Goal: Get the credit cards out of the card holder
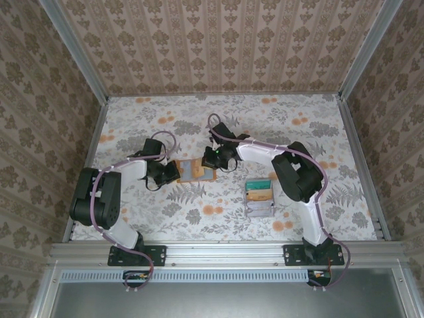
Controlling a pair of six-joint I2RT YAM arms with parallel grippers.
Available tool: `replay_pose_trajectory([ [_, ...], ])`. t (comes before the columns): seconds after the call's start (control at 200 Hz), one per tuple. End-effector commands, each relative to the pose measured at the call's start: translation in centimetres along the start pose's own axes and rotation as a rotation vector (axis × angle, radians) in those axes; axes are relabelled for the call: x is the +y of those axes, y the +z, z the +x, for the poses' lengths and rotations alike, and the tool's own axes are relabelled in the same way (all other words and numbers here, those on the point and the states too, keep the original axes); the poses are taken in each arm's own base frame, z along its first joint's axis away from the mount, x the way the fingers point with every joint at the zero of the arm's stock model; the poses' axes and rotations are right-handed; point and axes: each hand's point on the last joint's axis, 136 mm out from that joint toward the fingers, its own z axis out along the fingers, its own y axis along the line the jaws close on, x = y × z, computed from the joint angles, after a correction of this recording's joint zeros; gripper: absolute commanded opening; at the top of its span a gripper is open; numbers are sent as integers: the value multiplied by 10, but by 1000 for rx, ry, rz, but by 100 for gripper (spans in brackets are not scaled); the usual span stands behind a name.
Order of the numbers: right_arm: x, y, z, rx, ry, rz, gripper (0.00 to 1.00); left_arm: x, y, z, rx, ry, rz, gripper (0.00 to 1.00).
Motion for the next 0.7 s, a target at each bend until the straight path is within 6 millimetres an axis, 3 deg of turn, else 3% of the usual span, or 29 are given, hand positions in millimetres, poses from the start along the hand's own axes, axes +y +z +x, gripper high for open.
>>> replay_pose_trajectory([
  [0.0, 0, -24, -3, -37, -33, 41, 0, 16, 8, 10, 43, -31, -62, 0],
  [0.2, 3, -47, 0, -44, -105, 72, 0, 15, 7, 8, 38, -30, -56, 0],
  [0.46, 2, -44, 3, -34, -110, 69, 0, 13, 7, 8, 34, -28, -45, 0],
  [0.62, 11, -58, 0, -55, -167, 65, 0, 7, 2, 4, 17, -20, -31, 0],
  [0.695, 17, -72, -1, -67, -216, 72, 0, 1, -3, -1, -1, -12, -15, 14],
])
